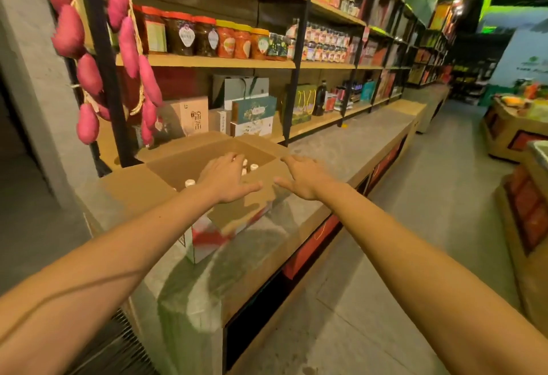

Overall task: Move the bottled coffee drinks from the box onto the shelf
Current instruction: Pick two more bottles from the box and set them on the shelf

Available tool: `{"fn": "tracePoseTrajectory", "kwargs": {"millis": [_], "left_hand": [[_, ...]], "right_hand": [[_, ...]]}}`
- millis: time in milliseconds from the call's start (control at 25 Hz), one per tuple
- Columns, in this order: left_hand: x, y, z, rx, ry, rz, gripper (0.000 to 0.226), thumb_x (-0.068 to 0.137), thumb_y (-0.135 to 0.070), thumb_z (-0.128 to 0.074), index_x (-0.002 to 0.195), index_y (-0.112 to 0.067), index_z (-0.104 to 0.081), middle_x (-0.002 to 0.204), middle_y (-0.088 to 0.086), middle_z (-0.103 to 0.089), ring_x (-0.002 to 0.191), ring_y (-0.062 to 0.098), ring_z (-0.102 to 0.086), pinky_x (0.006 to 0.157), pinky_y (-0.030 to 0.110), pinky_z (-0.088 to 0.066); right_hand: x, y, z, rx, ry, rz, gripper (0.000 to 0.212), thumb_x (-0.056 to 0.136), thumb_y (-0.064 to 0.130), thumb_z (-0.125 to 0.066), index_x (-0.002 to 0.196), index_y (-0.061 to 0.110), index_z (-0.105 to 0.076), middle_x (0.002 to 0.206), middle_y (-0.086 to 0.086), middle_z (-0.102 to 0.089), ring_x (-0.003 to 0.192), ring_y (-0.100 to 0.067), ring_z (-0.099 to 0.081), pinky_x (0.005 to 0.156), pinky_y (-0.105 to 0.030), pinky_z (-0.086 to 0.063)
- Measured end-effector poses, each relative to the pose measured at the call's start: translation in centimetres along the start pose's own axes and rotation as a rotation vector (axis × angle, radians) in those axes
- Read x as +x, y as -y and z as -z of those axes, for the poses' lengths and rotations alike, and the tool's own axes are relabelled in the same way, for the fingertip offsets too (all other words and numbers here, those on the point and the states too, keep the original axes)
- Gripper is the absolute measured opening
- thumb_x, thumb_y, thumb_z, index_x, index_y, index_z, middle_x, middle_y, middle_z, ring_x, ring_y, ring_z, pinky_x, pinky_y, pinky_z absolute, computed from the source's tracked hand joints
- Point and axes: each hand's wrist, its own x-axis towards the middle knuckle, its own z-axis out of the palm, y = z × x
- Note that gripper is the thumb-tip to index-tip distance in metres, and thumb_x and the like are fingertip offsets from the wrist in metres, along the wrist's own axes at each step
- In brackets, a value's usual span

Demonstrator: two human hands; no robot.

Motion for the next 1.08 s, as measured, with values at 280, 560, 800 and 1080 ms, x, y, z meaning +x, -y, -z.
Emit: {"fn": "tracePoseTrajectory", "kwargs": {"millis": [280,560,800,1080], "left_hand": [[11.7,7.3,-2.5,0.039,0.041,0.284,0.08,0.084,-0.06,-0.052,0.144,-0.012,-0.029,0.145,0.01,-0.038,0.13,0.028,-0.039,0.106,0.04,-0.034],[18.8,14.1,-7.4,0.036,0.004,0.605,0.08,0.084,-0.055,-0.056,0.145,-0.012,-0.026,0.151,0.01,-0.031,0.134,0.029,-0.036,0.11,0.042,-0.033],[20.5,16.6,-12.7,-0.061,0.031,0.849,0.079,0.086,-0.047,-0.059,0.148,-0.014,-0.023,0.155,0.007,-0.024,0.141,0.025,-0.026,0.114,0.037,-0.027],[20.9,18.7,-16.0,-0.234,0.024,0.994,0.072,0.088,-0.039,-0.06,0.146,-0.014,-0.026,0.15,0.006,-0.034,0.133,0.022,-0.04,0.107,0.033,-0.035]], "right_hand": [[17.6,-0.4,-3.0,0.173,0.046,0.12,0.057,0.093,0.05,-0.044,0.141,0.023,-0.033,0.144,-0.006,-0.042,0.13,-0.028,-0.042,0.109,-0.046,-0.033],[31.8,0.5,-9.1,0.198,0.149,0.507,0.061,0.095,0.047,-0.042,0.145,0.017,-0.028,0.152,-0.007,-0.033,0.139,-0.027,-0.031,0.115,-0.046,-0.025],[39.0,2.2,-14.1,0.269,0.35,0.748,0.06,0.095,0.04,-0.047,0.146,0.014,-0.028,0.15,-0.01,-0.036,0.137,-0.028,-0.033,0.11,-0.042,-0.03],[41.9,5.5,-19.0,0.386,0.602,0.856,0.063,0.094,0.036,-0.051,0.147,0.012,-0.026,0.151,-0.01,-0.033,0.139,-0.026,-0.031,0.112,-0.041,-0.031]]}}
